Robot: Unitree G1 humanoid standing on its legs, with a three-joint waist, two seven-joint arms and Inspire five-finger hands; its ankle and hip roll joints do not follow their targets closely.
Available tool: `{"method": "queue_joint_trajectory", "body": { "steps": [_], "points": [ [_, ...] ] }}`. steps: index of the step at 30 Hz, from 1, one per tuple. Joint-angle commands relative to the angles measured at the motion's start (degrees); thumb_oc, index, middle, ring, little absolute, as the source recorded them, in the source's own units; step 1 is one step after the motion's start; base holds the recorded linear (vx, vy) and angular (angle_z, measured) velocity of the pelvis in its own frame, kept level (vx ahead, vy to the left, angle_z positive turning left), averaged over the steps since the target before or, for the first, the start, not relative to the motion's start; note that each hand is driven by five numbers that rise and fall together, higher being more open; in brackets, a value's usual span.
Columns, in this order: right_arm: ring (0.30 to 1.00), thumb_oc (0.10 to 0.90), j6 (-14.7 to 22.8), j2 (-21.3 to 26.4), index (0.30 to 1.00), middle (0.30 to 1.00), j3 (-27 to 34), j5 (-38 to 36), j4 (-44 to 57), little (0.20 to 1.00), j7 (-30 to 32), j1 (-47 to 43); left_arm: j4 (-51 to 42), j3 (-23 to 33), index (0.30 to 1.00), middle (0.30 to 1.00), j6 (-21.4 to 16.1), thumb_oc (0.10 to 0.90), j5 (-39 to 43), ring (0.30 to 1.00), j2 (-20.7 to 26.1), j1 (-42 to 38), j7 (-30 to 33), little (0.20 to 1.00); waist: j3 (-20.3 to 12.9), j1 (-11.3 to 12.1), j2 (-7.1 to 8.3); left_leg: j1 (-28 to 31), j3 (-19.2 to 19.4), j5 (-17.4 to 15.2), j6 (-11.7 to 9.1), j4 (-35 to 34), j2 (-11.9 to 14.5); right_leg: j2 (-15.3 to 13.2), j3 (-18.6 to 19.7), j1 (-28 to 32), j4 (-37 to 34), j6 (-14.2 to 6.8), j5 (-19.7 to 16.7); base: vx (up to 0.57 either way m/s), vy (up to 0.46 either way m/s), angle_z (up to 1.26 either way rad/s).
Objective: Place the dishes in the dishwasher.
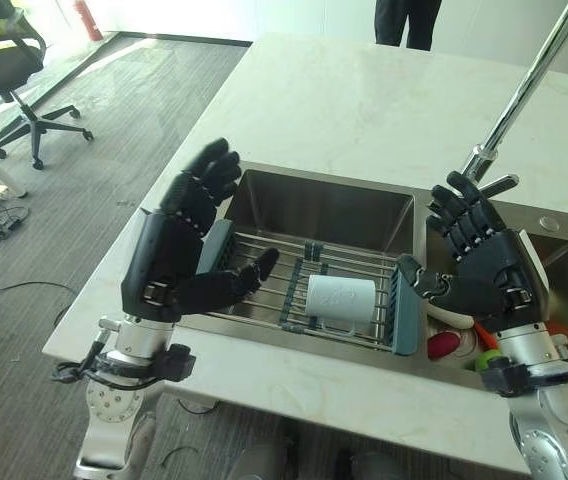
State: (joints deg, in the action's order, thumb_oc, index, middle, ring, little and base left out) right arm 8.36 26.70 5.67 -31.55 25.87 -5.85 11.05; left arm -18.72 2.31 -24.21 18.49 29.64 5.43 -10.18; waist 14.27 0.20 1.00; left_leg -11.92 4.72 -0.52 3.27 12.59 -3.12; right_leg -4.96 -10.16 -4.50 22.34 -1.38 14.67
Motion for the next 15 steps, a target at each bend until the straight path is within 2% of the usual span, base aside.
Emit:
{"method": "queue_joint_trajectory", "body": {
  "steps": [1,4,9,10,15],
  "points": [
    [0.900,0.800,5.7,1.4,0.900,0.900,2.0,-0.2,2.3,0.900,-0.3,-5.7,-6.3,1.9,0.900,0.900,-1.9,0.800,-3.4,0.900,2.3,-2.8,-2.1,0.900,-3.2,-0.6,-0.79,3.6,-0.3,-12.3,-3.3,4.6,3.9,-0.3,0.4,-1.4,-5.2,-5.0,-3.1,-0.02,0.025,-0.04],
    [0.900,0.800,5.0,2.3,0.900,0.900,2.4,-0.4,2.0,0.900,-1.2,-6.4,-6.0,2.3,0.900,0.900,0.2,0.800,-7.6,0.900,6.0,-3.1,-5.4,0.900,-3.4,-0.9,-1.50,3.8,0.4,-12.3,-3.4,4.6,4.1,-0.4,0.2,-1.4,-5.2,-5.1,-3.2,-0.02,0.044,-0.04],
    [0.900,0.800,3.5,4.2,0.900,0.900,2.6,-1.2,1.5,0.900,-2.4,-7.3,-5.1,2.8,0.900,0.900,2.1,0.800,-10.8,0.900,11.6,-4.3,-6.4,0.900,-3.8,-1.6,-2.40,4.4,1.1,-12.5,-3.4,4.6,4.3,-0.4,0.4,-1.2,-5.2,-5.2,-3.1,0.00,0.044,-0.06],
    [0.900,0.800,2.6,4.8,0.900,0.900,2.3,-1.2,1.1,0.900,-2.8,-8.1,-4.3,2.3,0.900,0.900,3.5,0.800,-12.3,0.900,13.3,-5.5,-6.8,0.900,-4.0,-1.9,-2.76,4.7,1.3,-12.6,-3.4,4.6,4.3,-0.4,0.4,-1.1,-5.2,-5.3,-3.0,0.02,0.047,-0.08],
    [0.900,0.800,1.0,5.5,0.900,0.900,1.8,-1.0,0.7,0.900,-3.9,-9.1,-3.7,0.7,0.900,0.900,6.7,0.800,-14.5,0.900,15.0,-8.5,-7.0,0.900,-4.5,-2.8,-3.28,5.4,2.0,-12.9,-3.5,4.6,4.6,-0.2,0.7,-0.7,-5.2,-5.3,-2.8,0.02,0.024,-0.10]
  ]
}}
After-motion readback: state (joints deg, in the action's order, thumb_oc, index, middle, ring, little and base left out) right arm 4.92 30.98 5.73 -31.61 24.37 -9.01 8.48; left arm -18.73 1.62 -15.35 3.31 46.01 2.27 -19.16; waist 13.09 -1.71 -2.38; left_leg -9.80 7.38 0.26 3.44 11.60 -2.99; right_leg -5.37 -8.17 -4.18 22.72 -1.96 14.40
